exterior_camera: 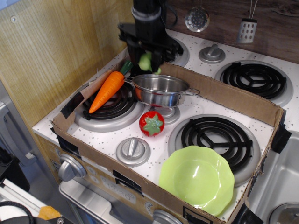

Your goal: Take broccoli out of pan

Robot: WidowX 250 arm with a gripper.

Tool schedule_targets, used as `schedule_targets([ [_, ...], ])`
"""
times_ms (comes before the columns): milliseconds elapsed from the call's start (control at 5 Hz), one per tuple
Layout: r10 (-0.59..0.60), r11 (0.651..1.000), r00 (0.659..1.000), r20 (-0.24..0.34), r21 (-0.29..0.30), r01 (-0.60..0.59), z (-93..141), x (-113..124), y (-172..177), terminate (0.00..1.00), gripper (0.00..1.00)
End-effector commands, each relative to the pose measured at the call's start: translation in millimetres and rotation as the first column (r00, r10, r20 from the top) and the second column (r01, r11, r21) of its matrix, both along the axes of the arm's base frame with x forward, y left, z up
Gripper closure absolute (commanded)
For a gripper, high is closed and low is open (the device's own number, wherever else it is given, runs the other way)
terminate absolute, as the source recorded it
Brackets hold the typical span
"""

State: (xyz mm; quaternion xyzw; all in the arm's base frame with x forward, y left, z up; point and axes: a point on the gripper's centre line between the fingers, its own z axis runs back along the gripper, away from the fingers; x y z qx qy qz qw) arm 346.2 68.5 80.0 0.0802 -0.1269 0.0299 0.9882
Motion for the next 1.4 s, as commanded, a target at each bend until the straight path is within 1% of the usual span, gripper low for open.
schedule_targets([
  [0,0.108,0.992,0.994,0.014,0.061,-0.109,53,-36,-6,0.0,1.0],
  [200,0.178,0.983,0.984,-0.009,0.035,-0.178,48,-61,-7,0.0,1.0],
  [400,0.22,0.975,0.974,-0.05,-0.013,-0.221,44,-74,-14,0.0,1.0],
  [600,0.268,0.961,0.961,-0.067,-0.052,-0.271,37,-81,-32,0.0,1.0],
  [800,0.374,0.923,0.927,-0.032,-0.088,-0.375,24,-93,-57,0.0,1.0],
  [1000,0.419,0.899,0.907,-0.036,-0.123,-0.42,14,-104,-72,0.0,1.0],
  [1200,0.449,0.883,0.893,-0.032,-0.138,-0.449,0,-116,-84,0.0,1.0],
])
